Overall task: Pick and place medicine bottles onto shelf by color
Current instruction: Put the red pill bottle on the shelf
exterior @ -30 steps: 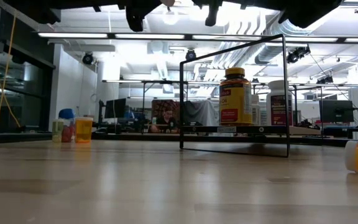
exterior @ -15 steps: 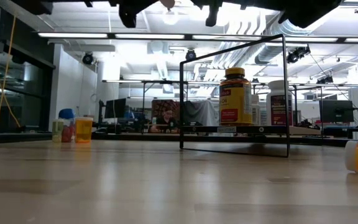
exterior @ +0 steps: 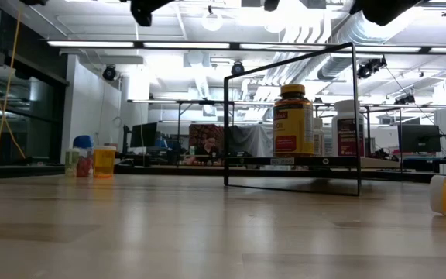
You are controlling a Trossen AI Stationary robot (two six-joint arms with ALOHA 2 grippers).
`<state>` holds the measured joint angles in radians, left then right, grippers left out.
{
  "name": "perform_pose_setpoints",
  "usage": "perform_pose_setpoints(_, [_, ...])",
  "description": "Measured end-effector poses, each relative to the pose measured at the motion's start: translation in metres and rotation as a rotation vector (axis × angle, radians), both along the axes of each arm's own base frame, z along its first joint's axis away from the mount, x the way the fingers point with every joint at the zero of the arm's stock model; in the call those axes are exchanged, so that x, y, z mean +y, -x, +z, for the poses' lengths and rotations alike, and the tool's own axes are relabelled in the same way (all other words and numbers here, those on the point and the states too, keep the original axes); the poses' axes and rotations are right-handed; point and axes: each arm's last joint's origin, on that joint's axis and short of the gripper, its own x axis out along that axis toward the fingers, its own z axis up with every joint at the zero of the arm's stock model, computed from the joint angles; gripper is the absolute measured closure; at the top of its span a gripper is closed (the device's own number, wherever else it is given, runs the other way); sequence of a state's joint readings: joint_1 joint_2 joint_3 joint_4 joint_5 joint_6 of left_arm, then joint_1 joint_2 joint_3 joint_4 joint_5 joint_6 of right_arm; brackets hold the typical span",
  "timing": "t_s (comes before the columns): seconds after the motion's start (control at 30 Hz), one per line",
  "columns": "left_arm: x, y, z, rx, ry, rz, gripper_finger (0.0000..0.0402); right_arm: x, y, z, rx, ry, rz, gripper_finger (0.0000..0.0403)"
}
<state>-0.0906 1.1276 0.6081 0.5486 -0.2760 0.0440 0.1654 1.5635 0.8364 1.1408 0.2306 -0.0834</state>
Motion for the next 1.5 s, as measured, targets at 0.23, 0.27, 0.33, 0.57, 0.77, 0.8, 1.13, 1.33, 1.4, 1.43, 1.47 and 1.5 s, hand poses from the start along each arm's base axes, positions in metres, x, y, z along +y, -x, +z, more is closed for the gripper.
perform_pose_setpoints(0.23, [-0.001, -0.022, -0.021, -0.182, -0.079, 0.009, 0.0202, 0.001, 0.003, 0.007, -0.088, 0.033, 0.044, 0.0309])
perform_pose_setpoints(0.27, [-0.001, -0.025, -0.024, -0.197, -0.088, 0.011, 0.0202, 0.002, 0.004, 0.008, -0.093, 0.042, 0.053, 0.0309])
perform_pose_setpoints(0.33, [-0.001, -0.031, -0.029, -0.231, -0.093, 0.014, 0.0202, 0.003, 0.005, 0.009, -0.112, 0.048, 0.069, 0.0309])
perform_pose_setpoints(0.57, [-0.002, -0.037, -0.035, -0.373, -0.077, -0.006, 0.0202, 0.006, -0.002, -0.002, -0.157, 0.061, 0.103, 0.0309])
perform_pose_setpoints(0.77, [-0.004, -0.037, -0.034, -0.392, -0.069, -0.069, 0.0202, 0.006, -0.005, -0.007, -0.202, 0.059, 0.1, 0.0309])
perform_pose_setpoints(0.8, [-0.005, -0.037, -0.034, -0.393, -0.068, -0.077, 0.0202, 0.006, -0.004, -0.007, -0.206, 0.06, 0.098, 0.0309])
perform_pose_setpoints(1.13, [-0.004, -0.038, -0.035, -0.386, -0.055, -0.066, 0.0202, 0.007, -0.004, -0.007, -0.215, 0.07, 0.093, 0.0309])
perform_pose_setpoints(1.33, [-0.003, -0.045, -0.032, -0.39, -0.053, -0.022, 0.0202, 0.009, -0.006, -0.004, -0.214, 0.077, 0.098, 0.0309])
perform_pose_setpoints(1.4, [-0.005, -0.051, -0.031, -0.391, -0.061, -0.042, 0.0202, 0.01, -0.009, -0.001, -0.226, 0.08, 0.102, 0.0309])
perform_pose_setpoints(1.43, [-0.005, -0.053, -0.033, -0.38, -0.062, -0.045, 0.0202, 0.01, -0.01, -0.002, -0.222, 0.086, 0.098, 0.0309])
perform_pose_setpoints(1.47, [-0.005, -0.055, -0.036, -0.37, -0.063, -0.047, 0.0202, 0.01, -0.013, -0.002, -0.219, 0.092, 0.094, 0.0309])
perform_pose_setpoints(1.5, [-0.005, -0.057, -0.038, -0.364, -0.063, -0.047, 0.0202, 0.01, -0.015, -0.003, -0.213, 0.095, 0.092, 0.0309])
